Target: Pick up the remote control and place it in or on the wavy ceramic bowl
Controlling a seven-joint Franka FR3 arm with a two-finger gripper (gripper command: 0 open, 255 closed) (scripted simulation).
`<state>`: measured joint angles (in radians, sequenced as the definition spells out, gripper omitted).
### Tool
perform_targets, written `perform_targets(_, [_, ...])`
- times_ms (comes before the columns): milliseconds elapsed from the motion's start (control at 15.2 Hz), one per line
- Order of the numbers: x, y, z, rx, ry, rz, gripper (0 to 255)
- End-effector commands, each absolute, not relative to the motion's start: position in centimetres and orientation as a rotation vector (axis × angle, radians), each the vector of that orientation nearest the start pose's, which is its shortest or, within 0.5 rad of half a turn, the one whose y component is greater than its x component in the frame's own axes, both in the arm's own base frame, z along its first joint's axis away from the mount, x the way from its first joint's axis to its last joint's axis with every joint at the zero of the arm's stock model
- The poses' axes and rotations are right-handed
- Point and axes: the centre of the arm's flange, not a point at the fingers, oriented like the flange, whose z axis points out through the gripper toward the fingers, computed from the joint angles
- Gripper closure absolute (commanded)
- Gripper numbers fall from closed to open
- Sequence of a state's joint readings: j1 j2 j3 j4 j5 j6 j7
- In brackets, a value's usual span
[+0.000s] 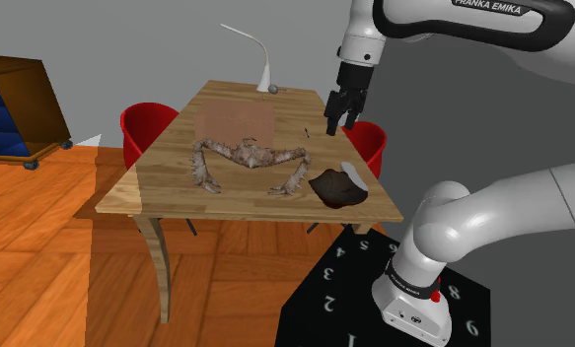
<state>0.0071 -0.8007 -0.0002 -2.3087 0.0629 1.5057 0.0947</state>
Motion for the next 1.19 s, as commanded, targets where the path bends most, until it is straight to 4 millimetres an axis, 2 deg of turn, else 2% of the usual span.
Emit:
perform_targets(0, [29.6,0.9,61.2,-3.076,0.129,0.008,0])
perform_targets(594, [32.3,-7.8,53.8,-3.058,0.452,0.006,0])
perform_targets(1122, [33.0,-15.9,47.3,-3.014,0.738,0.005,0])
